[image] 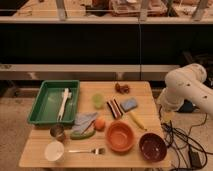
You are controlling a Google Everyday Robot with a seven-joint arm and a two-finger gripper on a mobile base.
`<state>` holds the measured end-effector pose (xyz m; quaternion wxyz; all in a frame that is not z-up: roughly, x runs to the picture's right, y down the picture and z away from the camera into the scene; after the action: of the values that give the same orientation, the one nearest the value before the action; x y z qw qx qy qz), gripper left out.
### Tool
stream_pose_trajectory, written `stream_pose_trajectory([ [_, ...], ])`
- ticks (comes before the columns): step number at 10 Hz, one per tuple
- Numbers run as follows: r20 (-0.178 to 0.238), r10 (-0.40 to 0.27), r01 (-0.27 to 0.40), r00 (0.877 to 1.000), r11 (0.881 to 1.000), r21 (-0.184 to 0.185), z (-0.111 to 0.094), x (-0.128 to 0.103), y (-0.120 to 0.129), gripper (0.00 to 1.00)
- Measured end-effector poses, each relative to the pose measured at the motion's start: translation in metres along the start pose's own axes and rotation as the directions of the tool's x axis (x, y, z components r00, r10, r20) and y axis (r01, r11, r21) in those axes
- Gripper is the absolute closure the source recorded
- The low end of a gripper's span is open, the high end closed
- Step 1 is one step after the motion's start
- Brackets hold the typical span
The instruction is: Place pepper in metal cup
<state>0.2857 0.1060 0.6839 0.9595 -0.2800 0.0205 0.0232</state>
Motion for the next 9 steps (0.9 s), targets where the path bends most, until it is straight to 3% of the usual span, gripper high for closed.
stream_pose_trajectory([
  [8, 0.001, -0.004, 0.004, 1.000, 1.000, -0.001, 0.000, -0.001, 0.001, 0.35],
  [9, 0.012, -0.048, 0.048, 0.999, 0.999, -0.001, 0.000, -0.011, 0.004, 0.35],
])
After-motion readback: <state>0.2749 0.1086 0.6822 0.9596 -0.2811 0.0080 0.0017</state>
